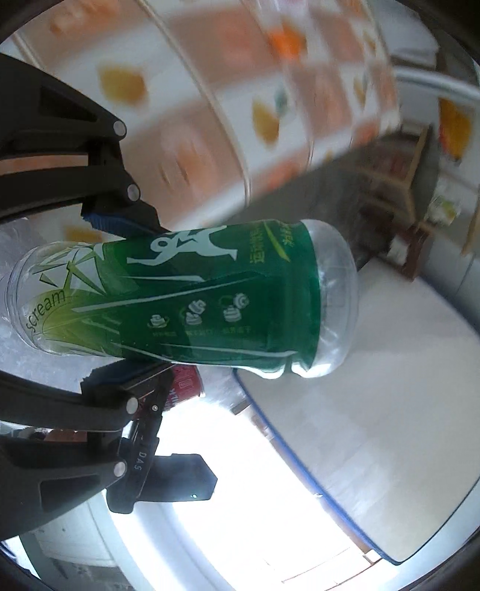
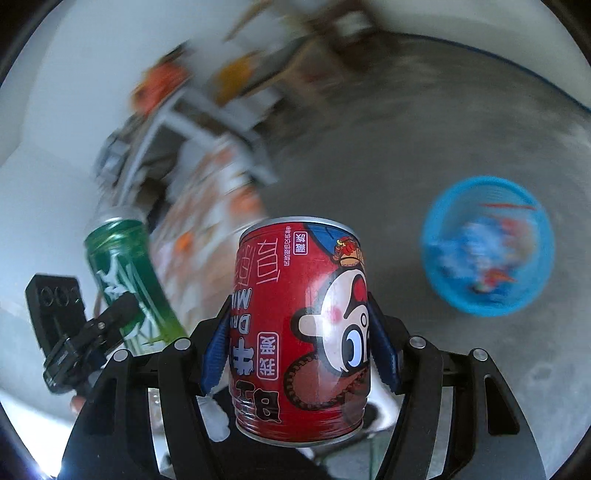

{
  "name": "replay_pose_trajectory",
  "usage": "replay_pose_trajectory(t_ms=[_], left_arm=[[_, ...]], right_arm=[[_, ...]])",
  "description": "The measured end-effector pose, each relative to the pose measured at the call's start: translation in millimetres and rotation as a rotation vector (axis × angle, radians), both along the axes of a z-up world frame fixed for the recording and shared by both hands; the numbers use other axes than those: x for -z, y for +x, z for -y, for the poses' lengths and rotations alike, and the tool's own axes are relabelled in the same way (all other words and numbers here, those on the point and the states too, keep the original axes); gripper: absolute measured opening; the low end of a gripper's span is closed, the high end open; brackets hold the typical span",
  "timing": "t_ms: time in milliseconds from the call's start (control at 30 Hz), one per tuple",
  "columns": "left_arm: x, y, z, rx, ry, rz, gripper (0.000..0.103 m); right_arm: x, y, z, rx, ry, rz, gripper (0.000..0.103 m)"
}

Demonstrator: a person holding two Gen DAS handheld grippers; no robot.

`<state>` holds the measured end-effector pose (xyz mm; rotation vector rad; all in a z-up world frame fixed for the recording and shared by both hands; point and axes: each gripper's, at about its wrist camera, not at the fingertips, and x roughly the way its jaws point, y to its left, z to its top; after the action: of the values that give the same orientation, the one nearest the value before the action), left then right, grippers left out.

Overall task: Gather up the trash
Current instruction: 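Carry the green bottle and red can with both tools to the blue basket, then open both tools above the blue basket to drop the bottle and can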

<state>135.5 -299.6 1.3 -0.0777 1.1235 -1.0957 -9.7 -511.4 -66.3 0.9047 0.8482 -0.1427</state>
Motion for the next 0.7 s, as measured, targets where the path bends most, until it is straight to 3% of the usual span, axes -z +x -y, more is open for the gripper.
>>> replay_pose_trajectory(t_ms=[267,300,367,433,533,700], left_arm=[[51.7,0.6,134.0,0.062,0.016,-0.133,0.056],[56.5,3.6,147.8,0.054,0.015,-0.145,0.059],[65.1,6.2,163.4,0.032,0.047,-0.149,0.09],[76.3,10.1,167.5,-0.02,0.088,-0.148,0.09],[83.4,5.5,157.2,0.003,0.086,-0.182,0.09],[65.7,-5.6,130.0,0.038,0.063,-0.095,0.09]], right_arm=[[45.3,-11.0,88.2,0.192,0.083,-0.102,0.063],[50.1,-11.4,99.3,0.217,0.099,-0.104,0.064],[62.7,-11.9,121.4,0.258,0.124,-0.095,0.077],[86.0,-16.5,145.6,0.323,0.123,-0.136,0.077],[128.1,-21.1,163.1,0.379,0.182,-0.208,0.077],[155.9,-23.2,146.9,0.365,0.152,-0.268,0.077]])
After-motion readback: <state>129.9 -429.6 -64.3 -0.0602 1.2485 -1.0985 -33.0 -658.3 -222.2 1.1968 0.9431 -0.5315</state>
